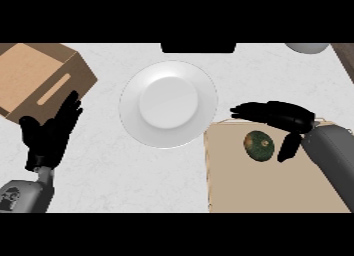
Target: Pick the squash from the tray and place it in the plate
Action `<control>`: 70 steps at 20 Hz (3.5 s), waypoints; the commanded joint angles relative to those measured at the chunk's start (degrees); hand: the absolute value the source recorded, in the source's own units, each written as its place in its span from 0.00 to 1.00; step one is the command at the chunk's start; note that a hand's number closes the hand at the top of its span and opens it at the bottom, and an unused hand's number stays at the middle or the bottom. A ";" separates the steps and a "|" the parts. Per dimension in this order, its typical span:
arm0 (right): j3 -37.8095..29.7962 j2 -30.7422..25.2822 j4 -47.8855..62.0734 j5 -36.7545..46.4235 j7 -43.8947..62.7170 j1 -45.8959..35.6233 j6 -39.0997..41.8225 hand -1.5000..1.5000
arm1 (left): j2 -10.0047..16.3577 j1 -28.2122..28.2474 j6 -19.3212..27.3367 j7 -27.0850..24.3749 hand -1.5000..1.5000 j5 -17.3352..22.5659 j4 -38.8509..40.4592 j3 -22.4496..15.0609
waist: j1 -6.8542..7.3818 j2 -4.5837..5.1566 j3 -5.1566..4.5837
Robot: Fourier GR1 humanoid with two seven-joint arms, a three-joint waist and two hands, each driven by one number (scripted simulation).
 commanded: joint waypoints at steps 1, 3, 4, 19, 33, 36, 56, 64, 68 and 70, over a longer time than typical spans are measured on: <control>-0.18 2.89 4.99 5.11 -1.68 -0.69 -2.19 0.00 | -0.42 -1.64 -2.80 -2.83 0.50 -0.38 4.45 2.59 | 0.05 0.14 -0.01; -0.21 4.47 8.36 7.15 -3.64 -0.85 -4.70 0.00 | -2.30 0.55 -0.87 -0.78 0.50 -1.80 -0.03 0.80 | 0.34 0.13 0.01; 1.20 4.88 1.32 7.33 1.55 -0.70 -0.04 0.00 | -3.29 -0.44 0.87 0.12 0.50 -3.07 0.05 0.22 | -0.07 -0.03 -0.01; -2.38 4.57 0.28 7.70 -7.12 4.43 -5.25 1.00 | -2.91 -1.68 -3.11 -0.69 0.50 -2.64 3.01 3.80 | -0.11 0.12 0.01; -9.19 28.60 -8.89 12.44 56.63 -9.36 -22.02 1.00 | -3.17 -1.99 -4.07 0.70 0.50 -3.01 2.20 1.36 | 2.89 -1.78 -0.27; -8.92 28.71 -10.21 16.60 67.48 -13.56 -29.19 1.00 | -3.24 -1.81 -4.69 0.61 0.50 -2.84 2.07 0.99 | 4.16 -1.82 -0.44; 8.83 28.78 -2.13 24.58 126.95 -25.69 -49.55 1.00 | -2.91 -4.57 -6.38 -1.35 0.50 -2.61 4.54 2.33 | 5.08 0.51 -0.15; 11.86 28.78 2.42 13.78 122.28 -21.07 -48.50 1.00 | -3.62 -5.55 -3.96 2.57 0.50 -3.40 1.65 2.46 | 4.50 0.63 0.00; 6.60 28.78 2.34 5.60 113.59 -17.46 -54.61 0.00 | -3.97 -3.93 -4.41 0.07 0.50 -3.93 2.50 2.24 | 3.35 0.81 0.03; 11.64 28.79 3.47 0.87 110.43 -18.06 -54.45 0.00 | -4.34 -4.67 -4.48 -0.33 0.50 -4.06 3.87 2.83 | 2.90 0.69 -0.01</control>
